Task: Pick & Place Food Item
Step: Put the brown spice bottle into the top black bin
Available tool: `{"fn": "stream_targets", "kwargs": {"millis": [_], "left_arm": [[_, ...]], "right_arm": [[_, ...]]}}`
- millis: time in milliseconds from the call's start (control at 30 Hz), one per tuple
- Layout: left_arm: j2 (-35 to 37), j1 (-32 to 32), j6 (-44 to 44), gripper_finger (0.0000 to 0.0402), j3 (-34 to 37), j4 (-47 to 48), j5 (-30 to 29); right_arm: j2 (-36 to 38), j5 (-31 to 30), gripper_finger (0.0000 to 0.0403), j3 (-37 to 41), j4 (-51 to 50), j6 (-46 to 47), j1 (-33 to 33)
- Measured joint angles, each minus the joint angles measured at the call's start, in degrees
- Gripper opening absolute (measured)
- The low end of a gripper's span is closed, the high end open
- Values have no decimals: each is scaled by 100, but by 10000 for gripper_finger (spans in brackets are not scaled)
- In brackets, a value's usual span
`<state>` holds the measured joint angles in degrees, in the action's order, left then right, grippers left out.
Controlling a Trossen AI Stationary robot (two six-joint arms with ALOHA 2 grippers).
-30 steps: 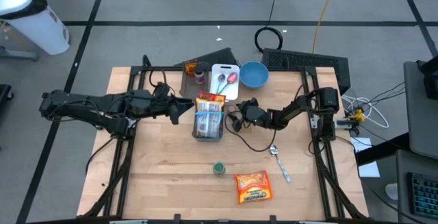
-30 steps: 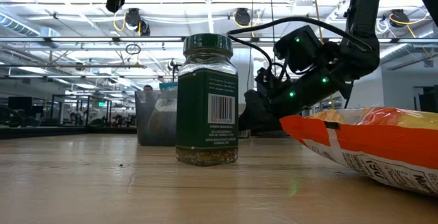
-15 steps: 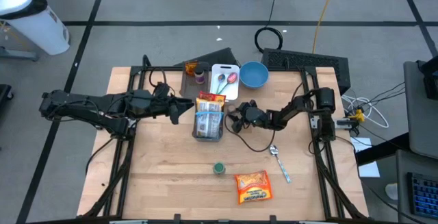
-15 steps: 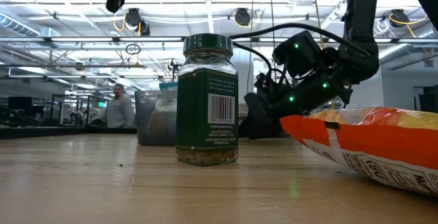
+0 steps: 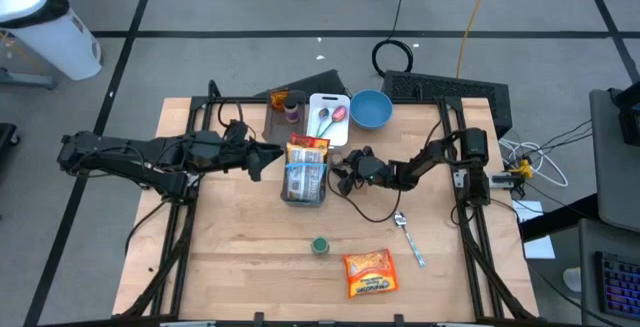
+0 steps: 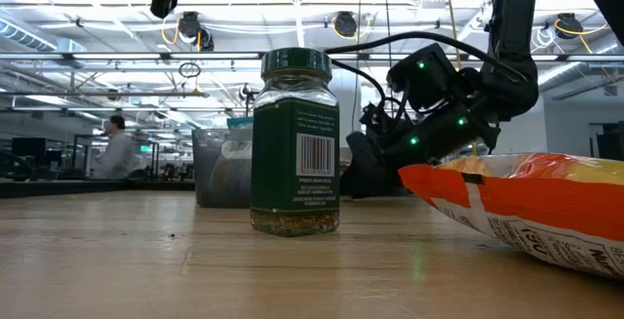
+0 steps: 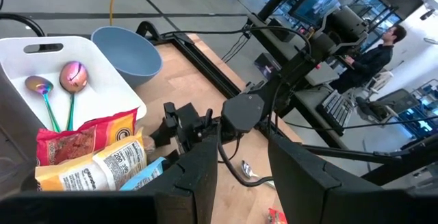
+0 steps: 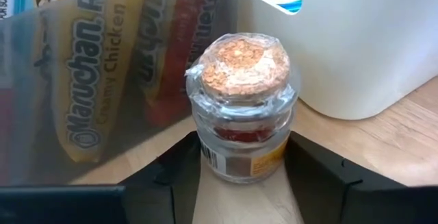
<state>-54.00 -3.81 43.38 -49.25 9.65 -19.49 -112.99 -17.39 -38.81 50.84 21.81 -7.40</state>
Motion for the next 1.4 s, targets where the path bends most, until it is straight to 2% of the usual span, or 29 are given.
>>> {"fn": "stream_targets", "kwargs": {"millis": [333, 433, 867, 1033, 1267, 1400], "left_arm": [[-2, 0, -18, 136, 0, 120, -4], [-2, 0, -88, 136, 0, 123, -4], [-2, 4, -340, 136, 0, 134, -57], [-2, 4, -497, 136, 0, 165, -59], [-2, 56, -579, 136, 0, 297, -159], [-2, 253, -274, 136, 0, 302, -160]], "right_arm": [[23, 134, 172, -4, -19, -3, -2], [169, 309, 167, 2, -128, -77, 2], [738, 417, 167, 2, -747, -528, 37], [1288, 620, 167, 20, -1004, -752, 50], [2480, 738, 168, 18, -1836, -1093, 50], [3205, 922, 168, 17, -2238, -1021, 50]]}}
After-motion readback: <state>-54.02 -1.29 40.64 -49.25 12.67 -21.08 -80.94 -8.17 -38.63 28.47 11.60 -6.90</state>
